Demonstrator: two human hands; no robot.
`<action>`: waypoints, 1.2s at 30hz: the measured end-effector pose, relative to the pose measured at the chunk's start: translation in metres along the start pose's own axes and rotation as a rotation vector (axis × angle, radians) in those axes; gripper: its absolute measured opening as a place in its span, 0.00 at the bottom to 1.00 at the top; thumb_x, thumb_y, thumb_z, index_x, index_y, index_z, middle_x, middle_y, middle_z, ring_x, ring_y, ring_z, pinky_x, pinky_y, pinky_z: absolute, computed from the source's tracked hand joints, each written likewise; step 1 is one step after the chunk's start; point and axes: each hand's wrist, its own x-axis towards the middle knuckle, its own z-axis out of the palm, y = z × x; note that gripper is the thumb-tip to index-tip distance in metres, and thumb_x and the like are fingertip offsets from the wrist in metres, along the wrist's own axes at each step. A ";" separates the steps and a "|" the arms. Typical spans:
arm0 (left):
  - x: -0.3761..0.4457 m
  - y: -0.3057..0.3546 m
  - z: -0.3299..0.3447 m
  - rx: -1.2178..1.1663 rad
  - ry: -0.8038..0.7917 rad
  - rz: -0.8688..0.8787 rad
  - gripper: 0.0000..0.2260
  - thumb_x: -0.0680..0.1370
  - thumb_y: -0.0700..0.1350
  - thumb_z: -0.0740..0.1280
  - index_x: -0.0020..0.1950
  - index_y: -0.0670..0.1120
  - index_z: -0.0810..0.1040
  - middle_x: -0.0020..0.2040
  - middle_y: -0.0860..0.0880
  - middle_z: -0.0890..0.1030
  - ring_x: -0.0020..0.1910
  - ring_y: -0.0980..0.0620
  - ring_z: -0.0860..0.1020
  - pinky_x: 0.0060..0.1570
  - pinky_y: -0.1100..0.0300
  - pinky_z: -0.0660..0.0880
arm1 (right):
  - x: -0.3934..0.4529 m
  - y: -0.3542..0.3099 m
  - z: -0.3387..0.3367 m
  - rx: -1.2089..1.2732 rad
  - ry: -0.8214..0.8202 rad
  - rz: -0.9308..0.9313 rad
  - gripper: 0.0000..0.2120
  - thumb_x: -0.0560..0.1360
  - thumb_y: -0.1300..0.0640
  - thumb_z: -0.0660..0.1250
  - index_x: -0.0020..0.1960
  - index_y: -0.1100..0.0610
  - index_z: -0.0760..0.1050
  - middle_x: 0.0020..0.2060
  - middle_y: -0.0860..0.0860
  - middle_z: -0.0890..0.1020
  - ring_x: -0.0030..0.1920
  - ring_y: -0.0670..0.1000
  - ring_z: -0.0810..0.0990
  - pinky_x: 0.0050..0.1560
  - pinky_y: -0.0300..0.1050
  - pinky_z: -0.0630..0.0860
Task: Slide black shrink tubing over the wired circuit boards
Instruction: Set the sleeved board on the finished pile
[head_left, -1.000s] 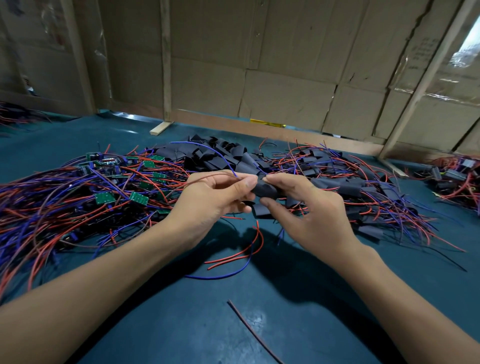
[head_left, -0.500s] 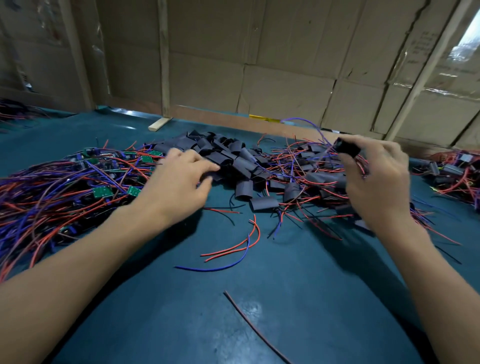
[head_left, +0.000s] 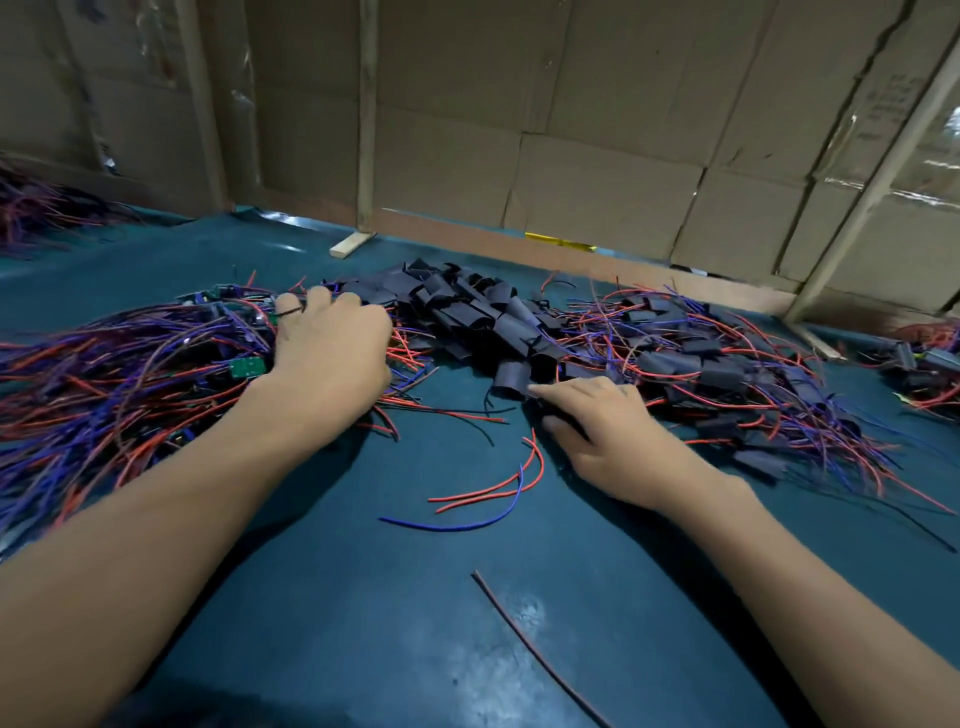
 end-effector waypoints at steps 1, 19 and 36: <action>0.001 -0.001 -0.001 -0.023 0.022 0.014 0.08 0.78 0.49 0.68 0.55 0.49 0.82 0.57 0.44 0.79 0.60 0.39 0.72 0.59 0.45 0.65 | -0.001 0.003 -0.002 0.010 0.033 0.005 0.19 0.84 0.55 0.60 0.74 0.49 0.71 0.69 0.48 0.76 0.69 0.55 0.70 0.62 0.46 0.60; -0.025 0.022 -0.022 -0.589 0.341 0.776 0.12 0.81 0.51 0.65 0.53 0.48 0.86 0.46 0.49 0.84 0.46 0.44 0.82 0.40 0.46 0.77 | -0.014 -0.023 -0.029 0.930 0.306 0.134 0.09 0.70 0.51 0.74 0.48 0.48 0.77 0.36 0.53 0.75 0.36 0.54 0.74 0.39 0.52 0.74; -0.028 0.044 -0.007 -0.607 0.413 0.772 0.16 0.77 0.49 0.73 0.64 0.47 0.82 0.47 0.50 0.83 0.47 0.46 0.80 0.48 0.49 0.74 | -0.013 -0.005 -0.046 0.934 0.136 0.131 0.07 0.78 0.58 0.73 0.40 0.55 0.82 0.27 0.49 0.74 0.25 0.52 0.70 0.26 0.41 0.67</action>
